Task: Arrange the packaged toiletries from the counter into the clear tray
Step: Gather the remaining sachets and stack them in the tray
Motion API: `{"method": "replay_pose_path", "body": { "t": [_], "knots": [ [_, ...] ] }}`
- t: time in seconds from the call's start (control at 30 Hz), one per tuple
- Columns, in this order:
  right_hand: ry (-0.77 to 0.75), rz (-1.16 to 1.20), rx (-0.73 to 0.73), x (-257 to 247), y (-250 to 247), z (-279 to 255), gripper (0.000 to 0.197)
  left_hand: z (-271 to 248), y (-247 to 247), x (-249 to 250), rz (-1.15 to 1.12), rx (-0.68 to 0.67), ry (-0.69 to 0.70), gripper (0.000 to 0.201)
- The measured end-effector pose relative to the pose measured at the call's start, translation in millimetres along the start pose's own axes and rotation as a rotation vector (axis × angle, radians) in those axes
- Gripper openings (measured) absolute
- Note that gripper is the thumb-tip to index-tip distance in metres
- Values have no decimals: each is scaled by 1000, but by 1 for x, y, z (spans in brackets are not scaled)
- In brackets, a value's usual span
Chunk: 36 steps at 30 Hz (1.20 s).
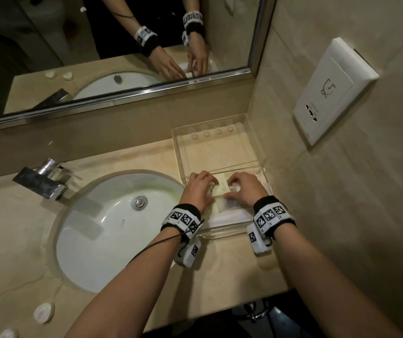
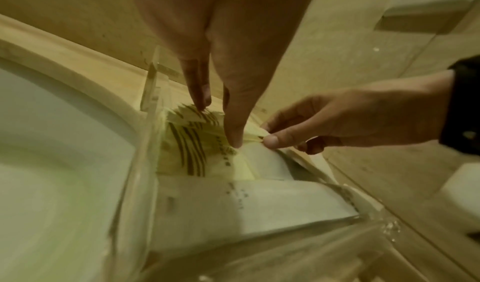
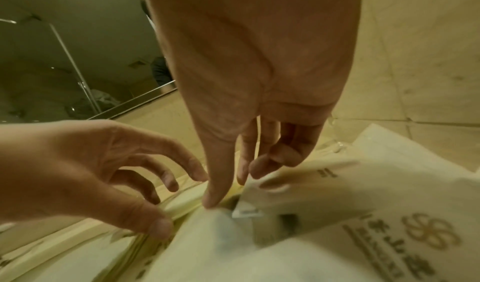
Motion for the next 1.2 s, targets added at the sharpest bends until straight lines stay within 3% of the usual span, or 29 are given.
{"method": "replay_pose_path", "body": {
  "t": [0.13,0.33,0.57,0.8,0.97,1.07,1.2],
  "knots": [
    [59,-5,-79,2,1,-1,37,1,3,-4,75,-9,46,44],
    [57,46,-147,3,-2,-1,33,0,3,-6,11,23,33,36],
    [63,138,-216,11,-15,-5,17,1,1,-7,28,35,-2,32],
    [72,209,-150,8,-18,-7,27,-2,5,-2,138,-26,23,44],
    [23,140,-29,12,-18,-11,41,-5,0,-5,52,-12,38,40],
    [41,116,-8,14,-15,-16,38,-11,-1,0,24,13,134,35],
    [45,108,32,18,-10,-21,35,-22,5,6,140,-90,289,43]
  ]
}}
Point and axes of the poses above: each hand's wrist, its own z-axis towards the middle knuckle, its own y-axis out of the palm, x = y × z, the point moved 1 cm from there along z, towards the middle knuckle, and after that the axes turned 13 degrees about x, right-handed, at the moved point
